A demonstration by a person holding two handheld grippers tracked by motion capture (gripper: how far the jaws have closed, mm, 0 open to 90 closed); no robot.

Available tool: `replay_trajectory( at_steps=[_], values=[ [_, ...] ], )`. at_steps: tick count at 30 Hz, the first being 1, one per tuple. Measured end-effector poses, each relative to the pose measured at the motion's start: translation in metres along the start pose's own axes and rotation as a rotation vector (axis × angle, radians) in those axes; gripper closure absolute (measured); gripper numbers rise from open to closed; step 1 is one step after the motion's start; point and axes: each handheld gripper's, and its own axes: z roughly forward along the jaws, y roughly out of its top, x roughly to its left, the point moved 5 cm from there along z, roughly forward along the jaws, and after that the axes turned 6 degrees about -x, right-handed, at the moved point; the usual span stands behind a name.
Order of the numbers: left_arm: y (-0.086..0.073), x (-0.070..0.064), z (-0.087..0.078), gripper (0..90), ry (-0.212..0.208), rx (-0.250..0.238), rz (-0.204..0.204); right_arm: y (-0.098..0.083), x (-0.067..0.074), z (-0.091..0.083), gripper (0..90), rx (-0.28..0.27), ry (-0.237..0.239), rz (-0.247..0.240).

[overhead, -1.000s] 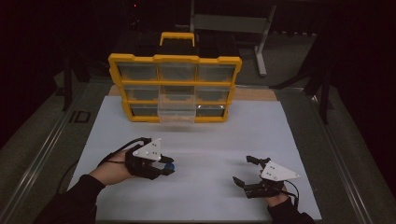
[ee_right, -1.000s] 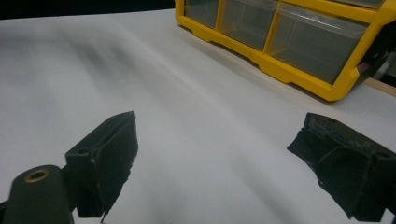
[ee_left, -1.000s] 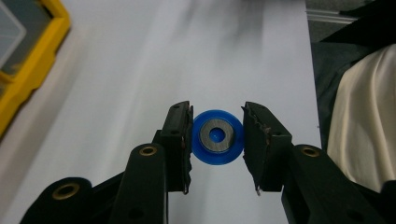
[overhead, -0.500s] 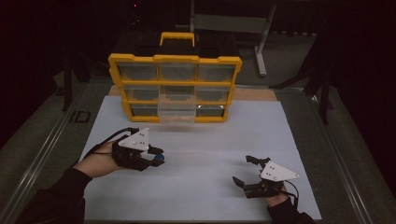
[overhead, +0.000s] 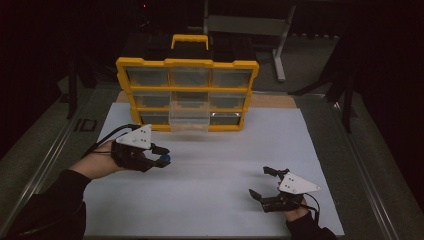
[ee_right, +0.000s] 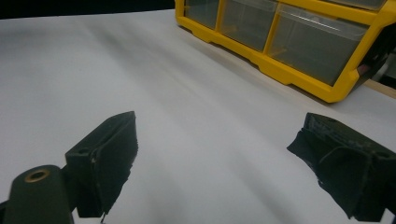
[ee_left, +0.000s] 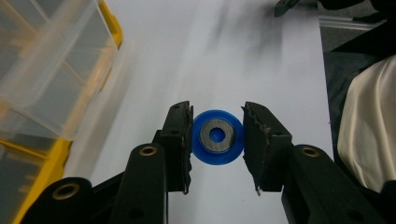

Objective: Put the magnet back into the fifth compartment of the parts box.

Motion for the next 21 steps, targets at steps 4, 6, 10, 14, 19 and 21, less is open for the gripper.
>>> replay_trajectory(
  at_steps=[4,6,10,14,19,21],
  values=[
    [0.005,0.006,-0.007,62.2,0.009,-0.009,-0.001,0.0,0.0,0.0,11.9,-0.001,0.001,-0.001],
    [0.007,0.008,-0.009,62.2,0.011,-0.012,0.001,0.0,0.0,0.0,11.9,-0.001,-0.001,0.001],
    [0.013,0.013,-0.013,62.2,0.019,-0.02,0.007,0.0,0.0,0.0,11.9,-0.002,0.0,0.002],
    [0.021,0.019,-0.019,62.2,0.03,-0.036,0.011,0.0,0.0,0.0,11.9,-0.002,-0.001,0.005],
    [0.031,0.026,-0.024,62.2,0.039,-0.053,0.016,0.0,0.0,0.0,11.9,-0.001,0.001,0.0],
    [0.035,0.029,-0.026,62.2,0.046,-0.057,0.014,0.0,0.0,0.0,11.9,-0.002,0.001,-0.001]
  ],
)
